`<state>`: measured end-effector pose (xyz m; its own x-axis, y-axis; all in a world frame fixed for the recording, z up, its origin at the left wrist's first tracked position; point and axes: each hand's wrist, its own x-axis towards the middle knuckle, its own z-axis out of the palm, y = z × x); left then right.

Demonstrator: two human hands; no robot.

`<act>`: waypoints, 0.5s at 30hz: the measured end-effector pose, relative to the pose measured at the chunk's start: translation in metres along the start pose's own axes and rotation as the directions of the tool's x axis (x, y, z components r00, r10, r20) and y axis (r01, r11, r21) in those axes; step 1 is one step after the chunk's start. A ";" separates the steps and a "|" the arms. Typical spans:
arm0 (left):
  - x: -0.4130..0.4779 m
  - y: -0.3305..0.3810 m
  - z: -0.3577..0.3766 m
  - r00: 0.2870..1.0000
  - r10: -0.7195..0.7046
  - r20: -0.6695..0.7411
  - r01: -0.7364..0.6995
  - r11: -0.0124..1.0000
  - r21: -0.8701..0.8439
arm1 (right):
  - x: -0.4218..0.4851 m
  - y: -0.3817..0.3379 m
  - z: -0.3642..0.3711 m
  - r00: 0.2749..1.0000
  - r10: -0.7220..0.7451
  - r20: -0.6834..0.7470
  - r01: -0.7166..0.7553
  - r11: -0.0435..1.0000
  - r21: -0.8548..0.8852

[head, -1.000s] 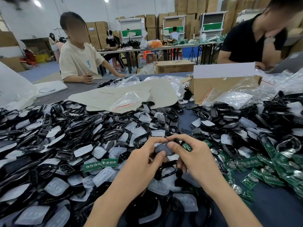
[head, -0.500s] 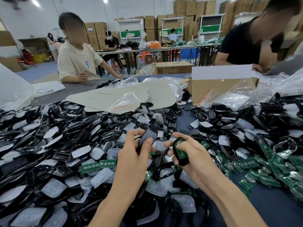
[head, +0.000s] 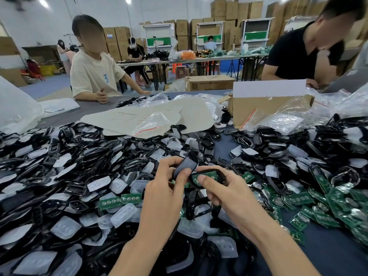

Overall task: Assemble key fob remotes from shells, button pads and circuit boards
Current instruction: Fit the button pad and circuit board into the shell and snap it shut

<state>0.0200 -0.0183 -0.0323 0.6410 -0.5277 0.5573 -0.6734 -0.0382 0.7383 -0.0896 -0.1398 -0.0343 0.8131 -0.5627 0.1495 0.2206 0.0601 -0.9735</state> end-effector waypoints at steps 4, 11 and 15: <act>-0.002 0.002 0.005 0.998 0.002 0.063 -0.001 1.000 -0.012 | 0.004 0.005 0.003 0.992 0.028 -0.120 -0.012 0.991 0.136; -0.002 0.000 0.006 0.998 0.037 0.050 -0.041 0.996 0.082 | 0.001 0.004 0.004 0.995 0.014 -0.098 -0.013 1.000 0.014; -0.005 0.003 0.004 0.991 0.052 0.120 -0.073 0.981 0.180 | -0.001 0.003 0.005 0.997 0.032 -0.071 -0.039 0.995 -0.096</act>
<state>0.0134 -0.0188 -0.0341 0.5568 -0.6267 0.5452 -0.7735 -0.1518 0.6154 -0.0869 -0.1356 -0.0365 0.7791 -0.6179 0.1058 0.1363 0.0022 -0.9907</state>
